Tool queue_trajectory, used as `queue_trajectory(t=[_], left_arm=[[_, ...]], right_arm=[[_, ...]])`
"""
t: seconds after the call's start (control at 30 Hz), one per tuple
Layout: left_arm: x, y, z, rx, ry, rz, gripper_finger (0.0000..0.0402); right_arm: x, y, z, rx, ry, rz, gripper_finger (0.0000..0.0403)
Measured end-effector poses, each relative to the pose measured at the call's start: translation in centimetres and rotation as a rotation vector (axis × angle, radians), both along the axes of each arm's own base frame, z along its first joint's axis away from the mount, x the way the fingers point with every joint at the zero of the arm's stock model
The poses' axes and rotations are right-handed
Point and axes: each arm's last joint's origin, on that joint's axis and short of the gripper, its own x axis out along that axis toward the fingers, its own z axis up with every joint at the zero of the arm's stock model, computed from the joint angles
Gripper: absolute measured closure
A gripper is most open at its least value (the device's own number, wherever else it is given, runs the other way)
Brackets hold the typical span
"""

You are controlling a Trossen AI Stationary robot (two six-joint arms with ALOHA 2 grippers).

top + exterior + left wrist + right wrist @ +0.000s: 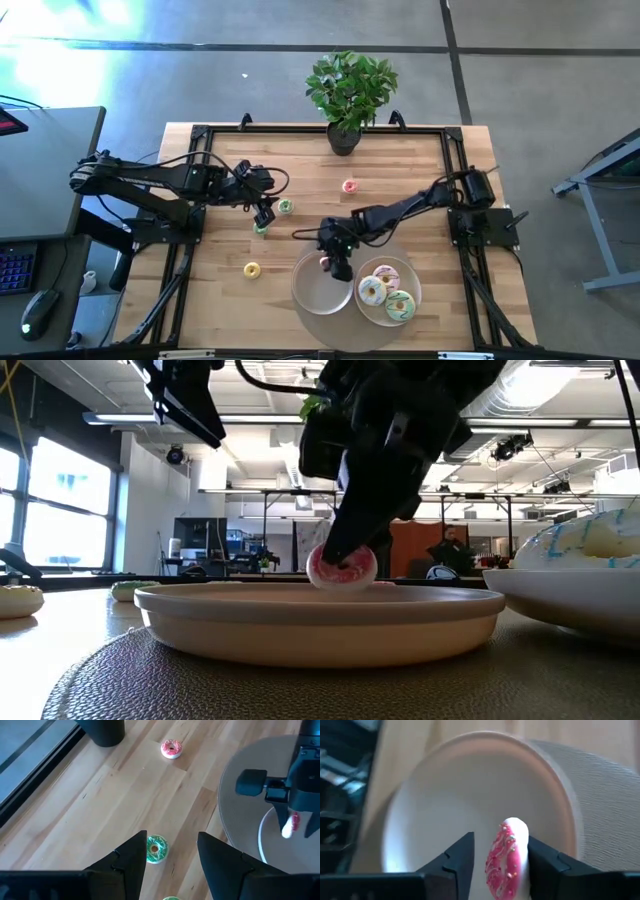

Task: Pick & Place donuts
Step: Put the right small pink donut into the left grey plate

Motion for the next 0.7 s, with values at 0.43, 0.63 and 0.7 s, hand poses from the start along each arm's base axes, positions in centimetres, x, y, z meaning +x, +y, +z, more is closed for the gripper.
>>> queue_trajectory(t=[0.43, 0.63, 0.7], left_arm=[[0.0, 0.0, 0.0, -0.006, 0.0, -0.005, 0.0229], [1.0, -0.5, -1.1, -0.075, 0.004, -0.103, 0.0229], [1.7, -1.0, -2.5, -0.104, 0.003, -0.142, 0.0229]], right_arm=[[-0.2, -1.0, -0.7, -0.175, -0.011, 0.011, 0.024], [-0.1, -0.3, -0.5, -0.122, -0.053, 0.1, 0.024], [0.0, -0.3, -0.4, -0.096, -0.061, 0.116, 0.024]])
